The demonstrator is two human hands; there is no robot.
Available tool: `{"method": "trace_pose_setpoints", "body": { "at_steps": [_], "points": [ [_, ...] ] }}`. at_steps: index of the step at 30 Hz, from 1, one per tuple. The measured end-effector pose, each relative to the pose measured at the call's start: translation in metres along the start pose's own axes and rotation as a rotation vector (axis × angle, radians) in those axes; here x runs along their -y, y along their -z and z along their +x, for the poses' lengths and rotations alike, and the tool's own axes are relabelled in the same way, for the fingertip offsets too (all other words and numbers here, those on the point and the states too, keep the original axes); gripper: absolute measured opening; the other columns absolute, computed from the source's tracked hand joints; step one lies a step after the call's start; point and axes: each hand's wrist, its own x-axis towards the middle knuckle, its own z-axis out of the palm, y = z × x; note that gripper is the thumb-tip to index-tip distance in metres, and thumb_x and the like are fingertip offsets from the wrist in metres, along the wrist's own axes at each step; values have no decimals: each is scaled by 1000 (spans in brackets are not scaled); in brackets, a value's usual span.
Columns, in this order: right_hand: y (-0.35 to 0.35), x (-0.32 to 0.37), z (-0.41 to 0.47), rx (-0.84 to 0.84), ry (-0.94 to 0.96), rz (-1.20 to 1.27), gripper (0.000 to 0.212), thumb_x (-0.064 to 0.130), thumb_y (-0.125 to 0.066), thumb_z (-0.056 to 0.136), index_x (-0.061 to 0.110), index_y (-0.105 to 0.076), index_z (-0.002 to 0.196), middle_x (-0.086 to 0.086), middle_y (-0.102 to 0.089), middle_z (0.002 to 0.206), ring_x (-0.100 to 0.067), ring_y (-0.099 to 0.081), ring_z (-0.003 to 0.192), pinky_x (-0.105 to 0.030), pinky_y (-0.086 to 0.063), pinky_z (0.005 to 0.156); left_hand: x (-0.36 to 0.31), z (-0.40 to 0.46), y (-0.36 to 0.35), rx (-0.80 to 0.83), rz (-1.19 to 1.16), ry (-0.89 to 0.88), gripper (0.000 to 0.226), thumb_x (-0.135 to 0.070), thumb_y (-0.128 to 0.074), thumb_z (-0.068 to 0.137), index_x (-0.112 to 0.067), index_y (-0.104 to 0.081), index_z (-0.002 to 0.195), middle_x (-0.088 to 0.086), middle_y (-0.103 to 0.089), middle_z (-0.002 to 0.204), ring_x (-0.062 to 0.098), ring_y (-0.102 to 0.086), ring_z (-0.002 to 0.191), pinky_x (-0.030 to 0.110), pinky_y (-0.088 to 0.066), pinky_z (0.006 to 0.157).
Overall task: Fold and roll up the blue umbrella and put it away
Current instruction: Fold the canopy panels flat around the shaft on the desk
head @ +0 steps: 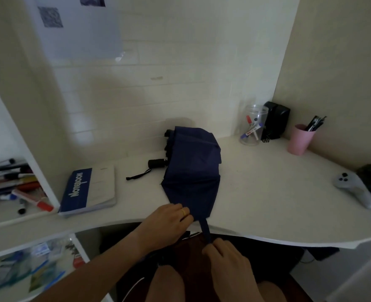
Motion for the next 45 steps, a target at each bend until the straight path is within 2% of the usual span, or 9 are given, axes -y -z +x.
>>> {"method": "trace_pose_setpoints", "body": {
  "at_steps": [4, 6, 10, 15, 19, 25, 30, 38, 45],
  "points": [
    [13, 8, 4, 71, 4, 107, 22, 49, -81, 62, 40, -66, 76, 21, -63, 79, 1, -60, 68, -15, -49, 51, 5, -9, 5, 25, -57, 52, 5, -19, -61, 87, -19, -65, 87, -2, -63, 80, 13, -54, 66, 26, -47, 56],
    [21, -3, 30, -4, 1, 160, 6, 39, -67, 84, 34, -68, 86, 16, -65, 87, -3, -61, 78, -21, -53, 65, 9, -10, 5, 31, -202, 135, 15, -30, -57, 95, -20, -68, 94, -4, -66, 89, 12, -57, 74, 28, -51, 62],
    [17, -40, 105, -42, 22, 216, 24, 10, -62, 94, 22, -71, 113, 4, -70, 114, -13, -63, 102, -27, -54, 89, 24, 2, 3, -59, -411, 350, 28, -37, -47, 105, -19, -69, 108, -4, -69, 104, 9, -60, 90, 31, -54, 81],
    [-16, -71, 143, 437, 103, 102, 56, 45, -37, 105, 32, -24, 158, 7, -19, 167, -14, -14, 154, -28, -11, 125, 45, 5, -26, 238, -344, 416, 61, -60, -18, 104, -31, -31, 157, -2, -25, 167, 16, -26, 151, 39, -24, 123],
    [-28, -79, 133, 548, 115, -64, 72, 67, -17, 98, 35, 3, 159, 11, 11, 166, -7, 11, 153, -33, -1, 127, 53, -10, -39, 379, -325, 406, 75, -75, 2, 92, -42, 2, 159, -11, 7, 168, 9, 7, 155, 39, 2, 127],
    [-21, -74, 155, 485, 86, -121, 83, 82, -28, 88, 40, -14, 158, 7, -6, 169, -15, -13, 154, -33, -15, 123, 91, 1, -44, 457, -300, 335, 67, -76, -15, 95, -53, 4, 155, -11, 8, 169, 10, 10, 155, 48, 6, 126],
    [-18, -84, 157, 596, 44, -87, 89, 89, -24, 81, 49, 5, 156, 13, 13, 167, -10, 4, 155, -29, -1, 124, 101, -5, -41, 481, -292, 299, 73, -84, -20, 90, -58, 10, 152, -6, 12, 169, 16, 7, 156, 49, 5, 126],
    [-23, -57, 159, 492, 155, -14, 70, 59, -10, 100, 24, 2, 160, 11, 10, 164, -6, 6, 154, -25, 8, 124, 85, 6, -40, 336, -324, 385, 85, -73, 8, 91, -28, -10, 161, -6, -1, 169, 10, -2, 156, 41, -5, 127],
    [-28, -74, 142, 498, 85, -62, 88, 77, -23, 93, 28, 5, 160, 8, 10, 167, -8, 5, 154, -22, 11, 119, 85, -5, -38, 477, -248, 388, 96, -85, -15, 89, -25, 11, 160, -10, 12, 168, 6, 10, 154, 39, 2, 127]
  ]
}}
